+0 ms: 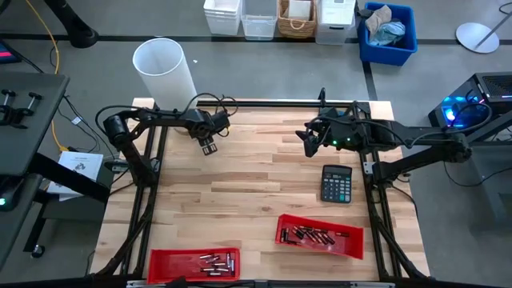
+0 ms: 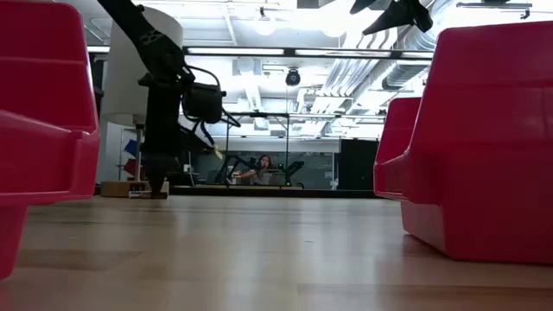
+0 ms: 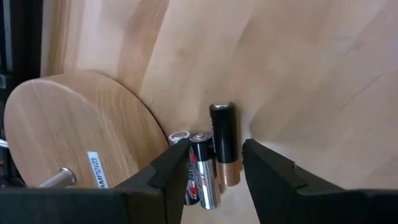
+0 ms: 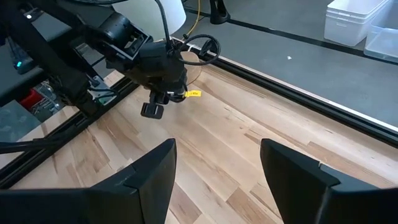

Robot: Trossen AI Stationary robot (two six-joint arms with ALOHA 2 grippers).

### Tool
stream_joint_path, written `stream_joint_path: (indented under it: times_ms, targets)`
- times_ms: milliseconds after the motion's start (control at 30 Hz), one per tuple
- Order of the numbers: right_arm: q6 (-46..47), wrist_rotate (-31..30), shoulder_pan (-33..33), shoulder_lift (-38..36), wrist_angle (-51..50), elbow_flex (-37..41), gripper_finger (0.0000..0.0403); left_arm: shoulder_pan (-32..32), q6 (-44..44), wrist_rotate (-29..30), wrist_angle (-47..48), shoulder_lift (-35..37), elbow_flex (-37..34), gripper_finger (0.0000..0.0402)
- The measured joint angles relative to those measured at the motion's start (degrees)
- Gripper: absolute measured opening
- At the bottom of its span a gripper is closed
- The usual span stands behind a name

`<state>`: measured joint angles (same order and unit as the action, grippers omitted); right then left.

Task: Sort batteries
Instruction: Put the black-brown battery into the right red bin

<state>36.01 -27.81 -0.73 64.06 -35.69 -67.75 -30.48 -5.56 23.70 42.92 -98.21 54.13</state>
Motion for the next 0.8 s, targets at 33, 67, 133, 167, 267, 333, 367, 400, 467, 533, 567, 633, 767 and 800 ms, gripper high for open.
stream_joint_path:
  times_ms: [33, 67, 133, 167, 267, 333, 367, 400, 467, 533, 567, 633, 767, 800]
  targets:
    - [-0.02, -0.17, 0.03, 0.1, -0.03, 0.0, 0.0227, -0.08, 0.05, 0.0, -0.06, 0.0, 0.0, 0.0143]
    - [-0.02, -0.31, 0.04, 0.33, -0.02, 0.0, 0.0227, -0.25, 0.33, -0.05, -0.3, 0.0, 0.0, 0.0148]
    - [-0.02, -0.59, 0.09, 0.81, 0.01, 0.0, 0.0227, -0.28, 0.44, -0.06, -0.71, 0.0, 0.0, 0.0156]
    - [-0.02, -0.59, 0.14, 1.19, 0.01, 0.0, 0.0227, -0.28, 0.44, -0.06, -0.68, 0.0, 0.0, 0.0159]
    - [-0.02, -0.59, 0.22, 2.41, 0.05, 0.0, 0.0227, -0.3, 0.38, -0.48, -0.91, 0.0, 0.0, 0.0166]
    - [0.01, -0.19, 0.22, 3.26, 0.1, 0.0, 0.0227, -0.67, -0.36, -0.72, -0.9, 0.0, 0.0, 0.0167]
    - [0.02, 0.36, 0.22, 3.73, 0.31, 0.0, 0.0227, -0.76, -0.55, -0.87, -0.95, 0.0, 0.0, 0.0167]
    - [0.02, 1.15, 0.22, 4.08, 0.49, 0.0, 0.0227, -0.93, -0.86, -0.96, -1.07, 0.0, 0.0, 0.0168]
    - [0.0, 2.59, 0.22, 4.75, 0.83, 0.0, 0.0227, -1.31, -1.83, -1.04, -1.06, 0.0, 0.12, 0.0168]
    - [0.02, 3.76, 0.22, 5.26, 1.31, 0.0, 0.0227, -1.88, -2.47, -1.89, -1.05, 0.0, 0.46, 0.0168]
    - [0.0, 4.29, 0.22, 5.41, 1.52, 0.0, 0.0227, -2.12, -2.47, -2.92, -0.56, 0.0, 0.95, 0.0168]
    - [0.02, 4.83, 0.21, 5.46, 1.92, 0.02, 0.0227, -2.31, -2.54, -4.94, 1.61, 0.05, 2.31, 0.0168]
    - [0.02, 5.32, 0.2, 5.39, 2.76, 0.02, 0.0227, -1.89, -2.19, -4.98, 2.26, 0.13, 3.77, 0.0168]
    - [0.02, 5.33, 0.2, 5.39, 2.91, 0.02, 0.0227, -1.7, -2.11, -4.59, 2.42, 0.13, 4.21, 0.0168]
